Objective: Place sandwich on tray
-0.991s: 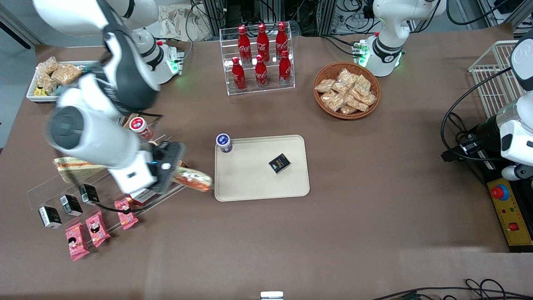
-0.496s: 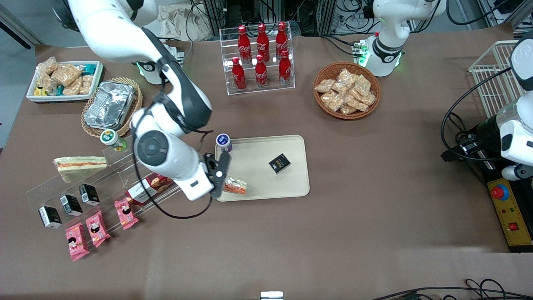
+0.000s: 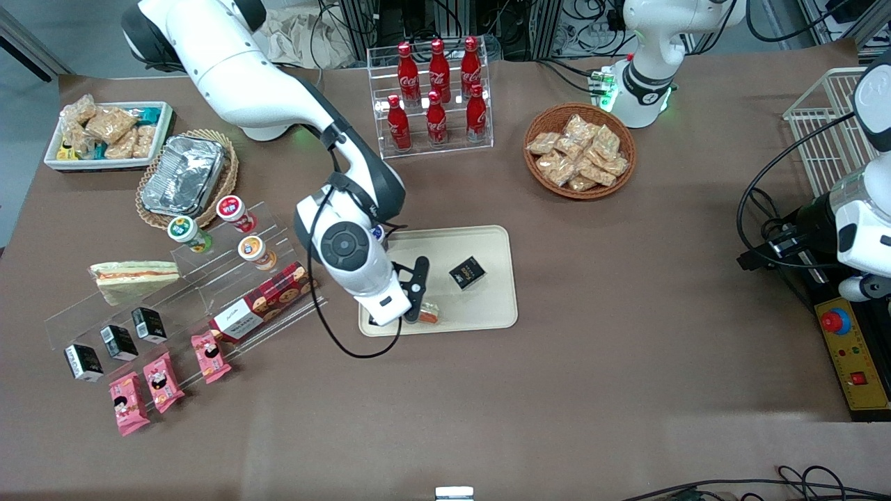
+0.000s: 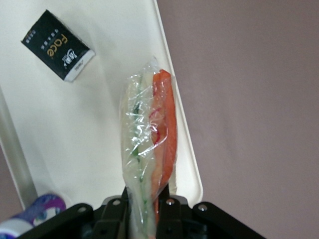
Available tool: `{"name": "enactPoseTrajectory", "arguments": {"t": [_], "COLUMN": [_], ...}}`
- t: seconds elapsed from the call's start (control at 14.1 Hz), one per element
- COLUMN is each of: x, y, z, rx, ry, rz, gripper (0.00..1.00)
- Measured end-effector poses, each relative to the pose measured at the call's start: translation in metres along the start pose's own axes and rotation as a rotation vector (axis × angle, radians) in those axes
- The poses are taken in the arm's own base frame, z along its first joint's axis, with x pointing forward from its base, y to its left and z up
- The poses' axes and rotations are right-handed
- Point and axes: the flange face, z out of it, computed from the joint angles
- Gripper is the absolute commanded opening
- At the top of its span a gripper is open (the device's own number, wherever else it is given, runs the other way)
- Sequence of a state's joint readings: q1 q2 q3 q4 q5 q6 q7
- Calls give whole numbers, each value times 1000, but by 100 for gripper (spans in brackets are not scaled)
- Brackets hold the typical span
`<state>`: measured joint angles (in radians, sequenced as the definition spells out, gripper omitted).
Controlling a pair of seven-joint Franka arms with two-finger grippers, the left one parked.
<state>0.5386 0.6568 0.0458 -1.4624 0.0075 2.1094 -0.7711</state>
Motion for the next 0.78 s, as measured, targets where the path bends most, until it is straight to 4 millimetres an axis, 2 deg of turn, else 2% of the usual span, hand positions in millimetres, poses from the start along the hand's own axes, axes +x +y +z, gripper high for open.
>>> {"name": "enactPoseTrajectory", "arguments": {"t": [0.07,0.14,0.21,0.28,0.35,0.42,0.5,0.78], "x": [3,5,7,7,7,7,8,10], "y": [-3,-6,-8,-9,-9,-9,-10,-11], "z": [6,11,15,19,20,20,20,18], "rx": [-5,-8,-9,-10,-10,-11,-11,-15], "ry": [3,7,9,9,9,10,11,14], "rz": [-3,-7,-10,-7,6,26,45,73], "gripper": [26,34,51,61,83,85,100,100]}}
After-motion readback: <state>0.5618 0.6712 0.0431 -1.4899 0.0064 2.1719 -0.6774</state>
